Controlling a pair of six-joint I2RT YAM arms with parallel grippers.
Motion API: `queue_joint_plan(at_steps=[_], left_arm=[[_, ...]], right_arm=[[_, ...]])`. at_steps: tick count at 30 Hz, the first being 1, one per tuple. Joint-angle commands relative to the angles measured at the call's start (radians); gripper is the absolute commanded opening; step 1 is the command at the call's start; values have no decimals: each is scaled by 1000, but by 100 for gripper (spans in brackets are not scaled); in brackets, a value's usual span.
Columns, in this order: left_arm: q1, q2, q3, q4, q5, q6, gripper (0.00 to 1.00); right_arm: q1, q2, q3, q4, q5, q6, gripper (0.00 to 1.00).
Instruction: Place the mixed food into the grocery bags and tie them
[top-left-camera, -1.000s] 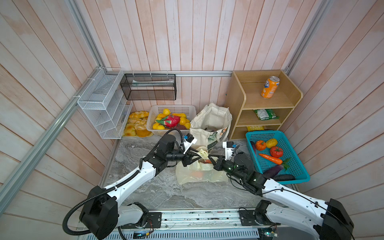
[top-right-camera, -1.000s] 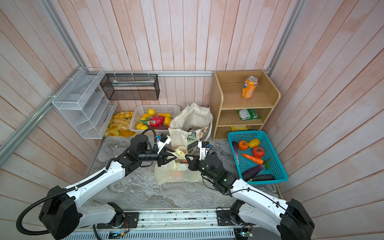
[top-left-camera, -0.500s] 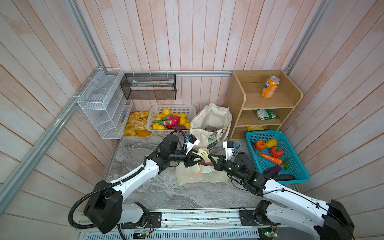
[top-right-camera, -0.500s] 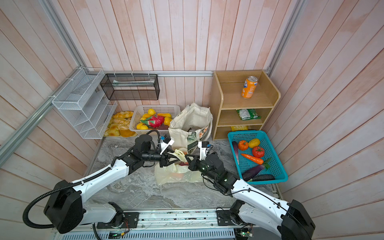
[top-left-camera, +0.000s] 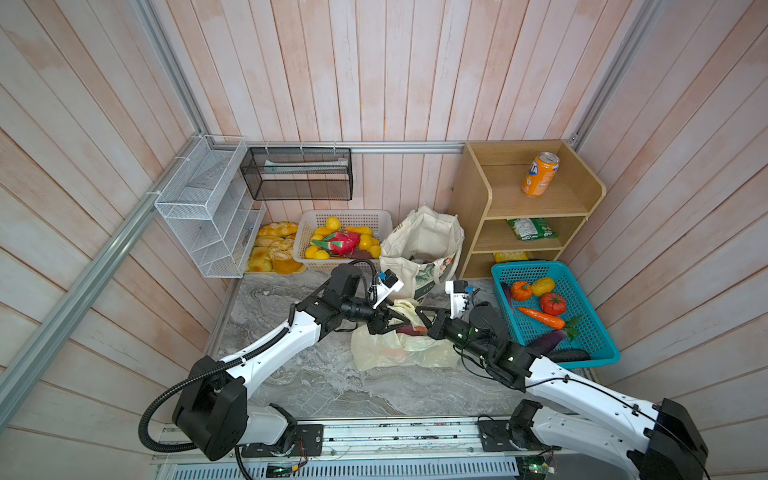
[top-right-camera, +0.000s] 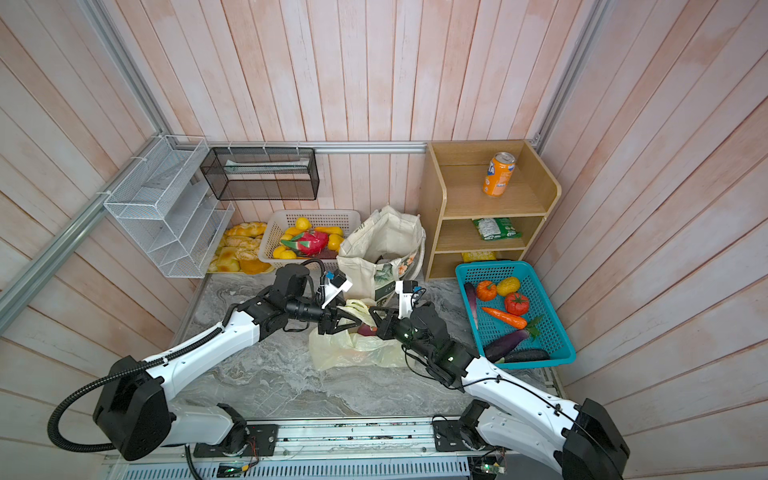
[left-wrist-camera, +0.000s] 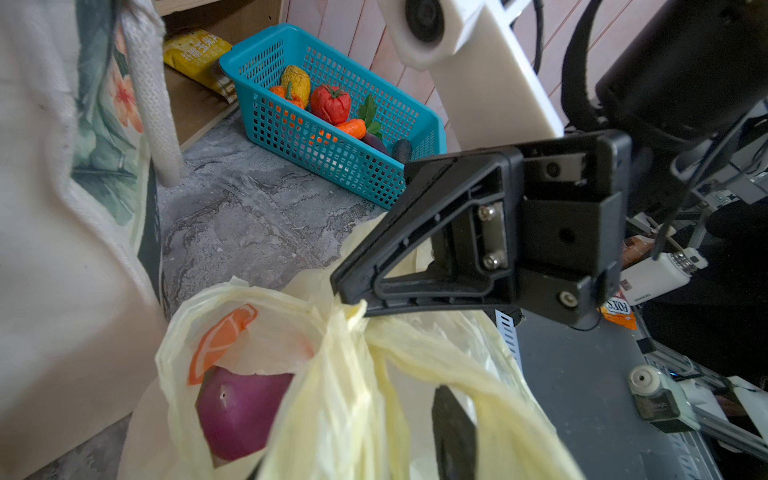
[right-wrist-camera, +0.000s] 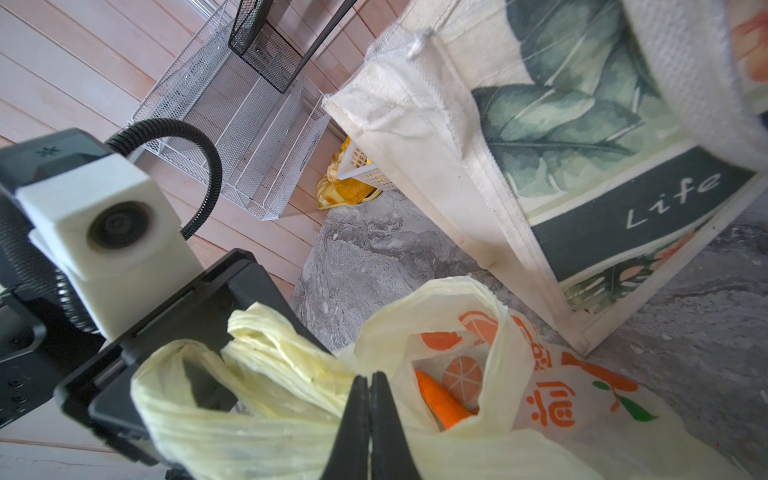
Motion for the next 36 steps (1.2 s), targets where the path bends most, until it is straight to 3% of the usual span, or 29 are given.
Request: queue_joint_plan(at_steps=[1,22,27,36], left_arm=[[-5,10,25,-43,52,30,49],[-24,3,-42,271,39,-167,54],[-24,19,-54,294,9,-174,48],[-24,5,-76,283,-28,-158,51]], right_arm=[[3,11,37,-16,13,-14,0],[3,22,64,-43,26,-27,0],[4,-3,83,-81,44,-43,0],[-5,-57,126,-159,76,-81,0]])
